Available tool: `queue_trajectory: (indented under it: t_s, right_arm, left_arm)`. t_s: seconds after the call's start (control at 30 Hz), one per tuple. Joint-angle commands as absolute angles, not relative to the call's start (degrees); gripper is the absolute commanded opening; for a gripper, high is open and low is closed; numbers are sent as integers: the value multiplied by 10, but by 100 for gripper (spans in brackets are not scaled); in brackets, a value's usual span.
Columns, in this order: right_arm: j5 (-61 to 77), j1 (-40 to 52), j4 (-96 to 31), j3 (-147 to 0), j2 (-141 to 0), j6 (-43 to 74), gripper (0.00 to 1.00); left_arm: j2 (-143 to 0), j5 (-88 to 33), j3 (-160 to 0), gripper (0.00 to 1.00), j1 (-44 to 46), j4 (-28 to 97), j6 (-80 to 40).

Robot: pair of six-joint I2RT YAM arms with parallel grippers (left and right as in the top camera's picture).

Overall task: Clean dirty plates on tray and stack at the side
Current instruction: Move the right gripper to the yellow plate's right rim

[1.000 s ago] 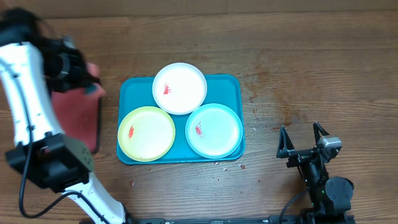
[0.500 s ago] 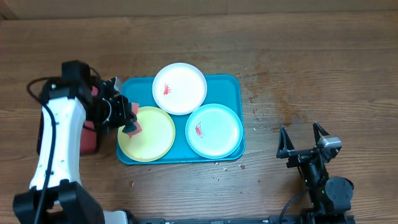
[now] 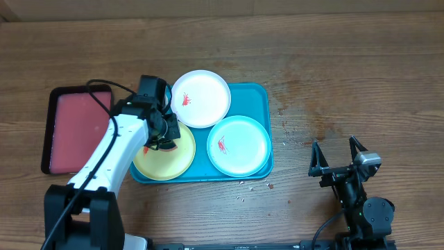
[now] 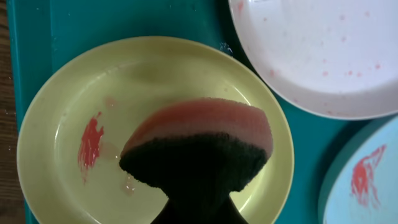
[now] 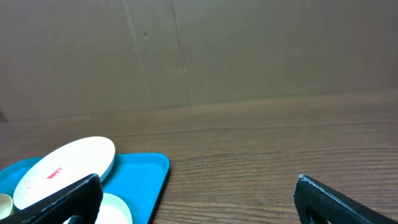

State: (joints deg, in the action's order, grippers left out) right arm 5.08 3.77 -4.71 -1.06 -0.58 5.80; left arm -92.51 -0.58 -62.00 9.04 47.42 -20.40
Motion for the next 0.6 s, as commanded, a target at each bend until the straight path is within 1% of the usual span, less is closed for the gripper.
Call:
queue_trajectory:
  t_s: [0.0, 0.17, 0.2, 0.3, 0.37, 0.4, 0.43, 0.47, 0.53, 0.57]
  right_arm:
    - [45, 35, -44, -4, -2, 60, 100]
    - [46, 35, -44, -4, -2, 60, 100]
    - [63, 35, -26, -4, -2, 68, 100]
    - [204, 35, -1, -4, -2, 147, 100]
    - [276, 35, 87, -5, -2, 216, 100]
    - [292, 35, 119, -5, -2, 223, 100]
    - [310, 35, 182, -9, -2, 231, 100]
    - [303, 35, 199, -23, -2, 241, 100]
    - [275, 30, 149, -81, -7, 243, 100]
    - [261, 27, 84, -127, -19, 240, 100]
  left_arm:
    - [-952, 37, -618, 4, 105, 464, -234]
    - [-1002, -1, -618, 4, 105, 462, -234]
    - [-1006, 0, -618, 4, 105, 462, -234]
    - [-1012, 0, -618, 4, 105, 462, -234]
    - [-1011, 0, -618, 4, 105, 462, -233]
    - [-1011, 0, -618, 4, 105, 462, -232]
    - [-1011, 0, -618, 4, 105, 463, -232]
    - [-1011, 0, -618, 4, 105, 463, -232]
    - [-1011, 0, -618, 4, 104, 463, -232]
    - [-1011, -1, -618, 4, 104, 463, -232]
